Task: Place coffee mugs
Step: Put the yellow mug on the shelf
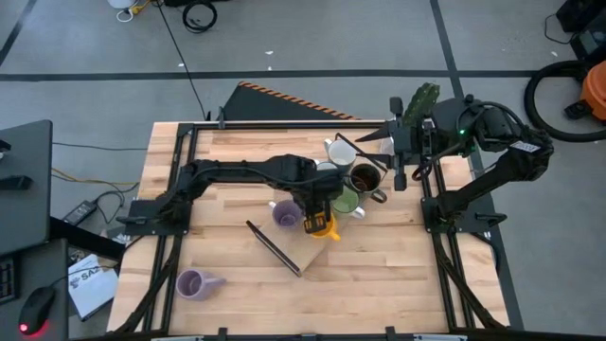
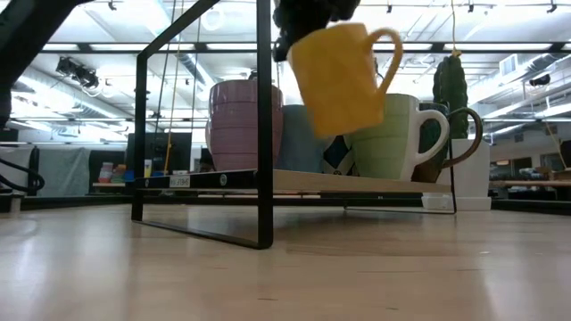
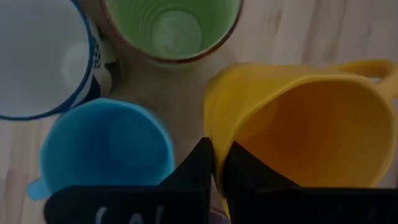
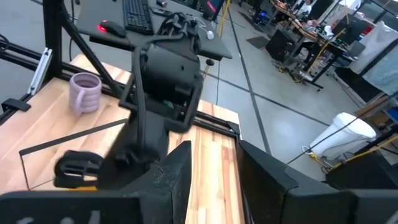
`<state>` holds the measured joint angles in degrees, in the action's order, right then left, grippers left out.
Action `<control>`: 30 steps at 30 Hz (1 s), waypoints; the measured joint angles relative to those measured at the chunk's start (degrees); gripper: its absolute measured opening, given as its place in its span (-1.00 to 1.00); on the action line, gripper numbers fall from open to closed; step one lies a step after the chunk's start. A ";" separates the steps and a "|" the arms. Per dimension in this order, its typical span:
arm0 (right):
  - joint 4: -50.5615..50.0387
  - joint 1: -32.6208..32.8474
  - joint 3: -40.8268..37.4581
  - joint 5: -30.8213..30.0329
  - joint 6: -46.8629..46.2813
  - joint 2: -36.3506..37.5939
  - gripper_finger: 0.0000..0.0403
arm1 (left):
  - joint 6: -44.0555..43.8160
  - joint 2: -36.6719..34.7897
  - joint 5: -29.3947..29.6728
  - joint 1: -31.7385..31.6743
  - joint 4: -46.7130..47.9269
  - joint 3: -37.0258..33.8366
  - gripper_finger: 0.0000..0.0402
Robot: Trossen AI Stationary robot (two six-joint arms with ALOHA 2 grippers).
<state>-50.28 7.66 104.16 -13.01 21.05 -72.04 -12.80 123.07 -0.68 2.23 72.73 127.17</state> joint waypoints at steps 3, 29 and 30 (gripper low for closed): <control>0.00 0.00 0.00 0.31 0.41 -0.01 -0.33 | 0.03 1.11 -0.08 -0.82 0.25 0.01 -0.88; -0.42 0.00 -1.22 0.80 -0.30 -0.04 -0.33 | 2.80 4.45 2.56 -1.21 -0.32 -0.01 -0.61; -0.42 0.00 -1.22 0.82 -0.30 -0.05 -0.33 | 2.93 4.45 2.57 -1.05 -0.32 -0.01 -0.56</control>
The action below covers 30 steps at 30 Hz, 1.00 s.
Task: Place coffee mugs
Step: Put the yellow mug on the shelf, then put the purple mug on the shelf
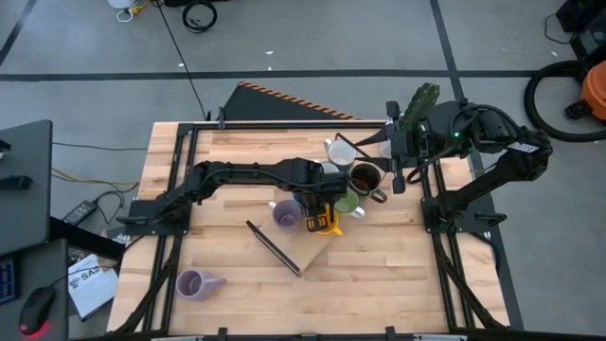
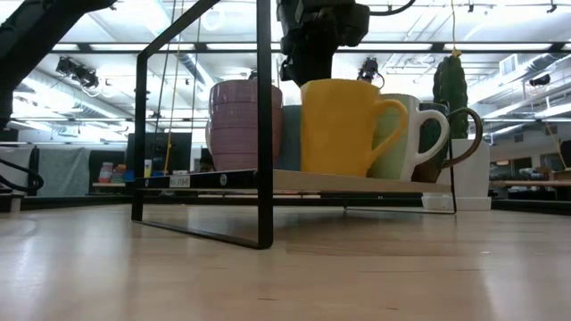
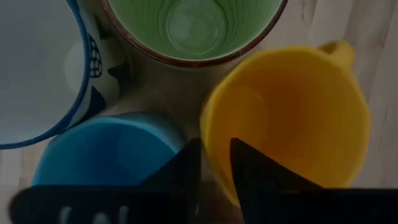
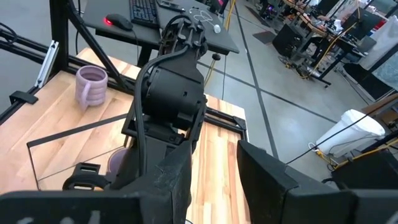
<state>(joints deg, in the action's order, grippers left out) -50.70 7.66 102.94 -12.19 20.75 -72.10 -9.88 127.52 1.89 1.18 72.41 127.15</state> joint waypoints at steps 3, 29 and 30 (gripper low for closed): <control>0.00 0.01 0.00 -0.01 -0.01 0.02 -0.33 | 0.02 0.00 0.77 0.06 -0.41 0.00 -0.38; -3.37 0.02 0.02 -0.92 -3.33 2.21 -0.33 | -5.88 -10.23 15.48 17.04 16.53 6.51 -0.23; -3.76 0.02 0.01 -0.47 -3.75 2.50 -0.33 | -7.73 -10.77 16.86 18.31 17.30 6.51 -0.23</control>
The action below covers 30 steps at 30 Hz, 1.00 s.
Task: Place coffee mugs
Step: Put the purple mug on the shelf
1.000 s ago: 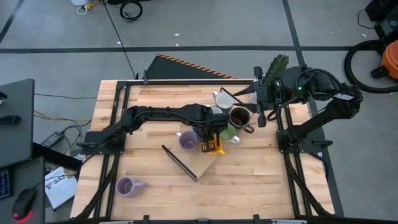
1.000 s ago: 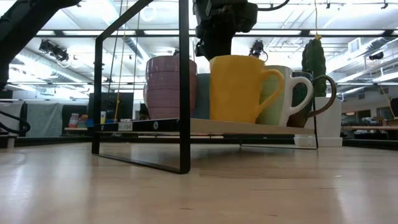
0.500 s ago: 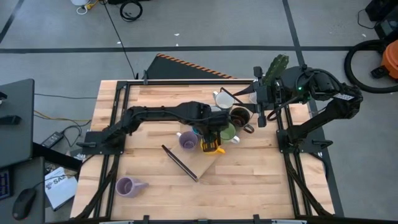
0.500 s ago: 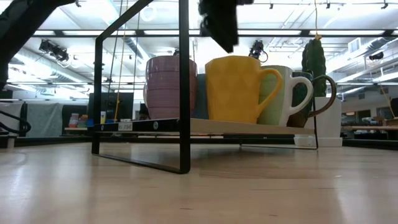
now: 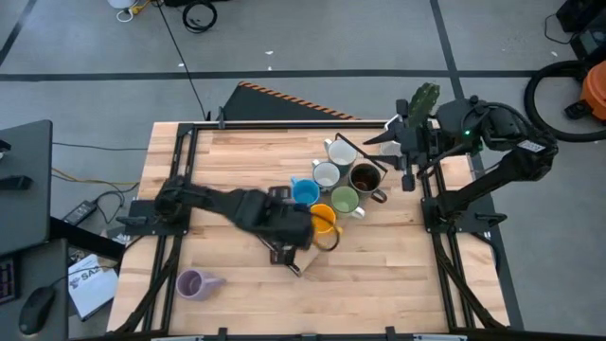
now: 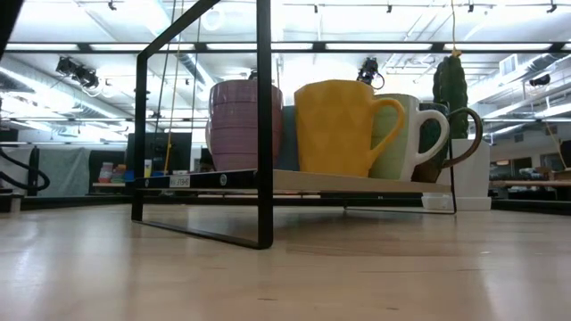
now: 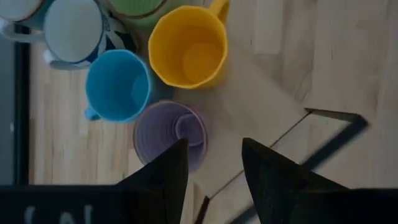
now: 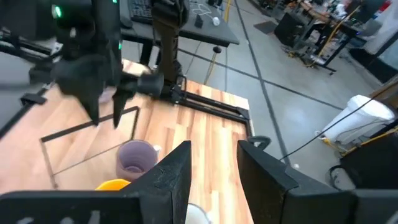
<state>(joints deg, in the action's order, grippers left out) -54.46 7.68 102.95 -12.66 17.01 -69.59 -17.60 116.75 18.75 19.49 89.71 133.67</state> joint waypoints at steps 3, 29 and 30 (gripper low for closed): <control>-0.83 0.00 0.01 0.54 -1.19 0.89 -0.33 | -5.52 -1.38 3.60 3.98 0.29 -0.02 -0.23; -1.17 0.11 0.01 10.86 -4.54 0.23 -0.33 | -71.44 -5.34 -1.45 31.23 0.30 -18.87 -0.23; -0.92 0.11 0.01 10.88 -4.27 0.11 -0.33 | -74.06 -5.34 -2.15 32.12 0.29 -20.05 -0.23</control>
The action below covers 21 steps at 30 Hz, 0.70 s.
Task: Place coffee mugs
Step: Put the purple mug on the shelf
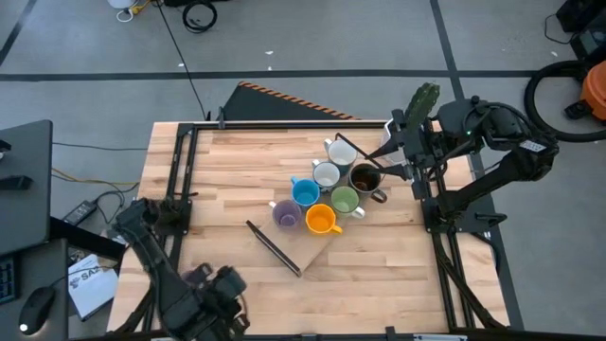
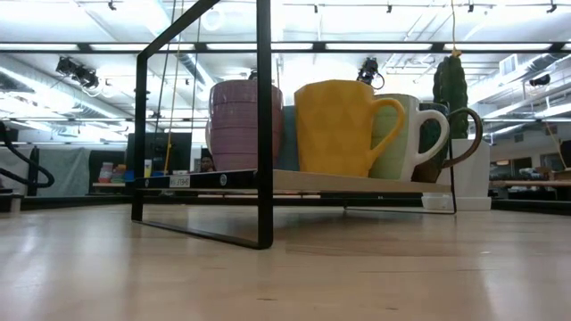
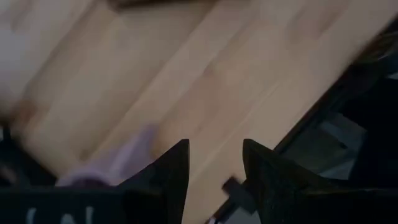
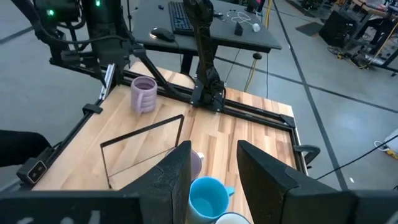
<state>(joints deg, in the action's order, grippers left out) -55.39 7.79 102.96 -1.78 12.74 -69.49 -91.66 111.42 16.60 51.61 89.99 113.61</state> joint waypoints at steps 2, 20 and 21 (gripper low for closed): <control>0.44 0.00 0.00 0.00 0.79 -0.37 -0.33 | -4.58 0.02 -2.74 1.29 0.10 -2.99 -0.23; 1.78 -0.02 -0.02 0.44 5.02 -1.80 -0.33 | -26.29 -13.67 -11.14 5.74 -9.12 -27.68 -0.23; 1.78 -0.02 -0.02 0.44 5.02 -1.80 -0.33 | -26.81 -14.28 -11.15 5.88 -11.57 -29.41 -0.23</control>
<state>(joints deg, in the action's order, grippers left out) -53.60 7.77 102.94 -1.34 17.76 -71.29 -118.47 97.13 5.45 57.49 78.42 84.21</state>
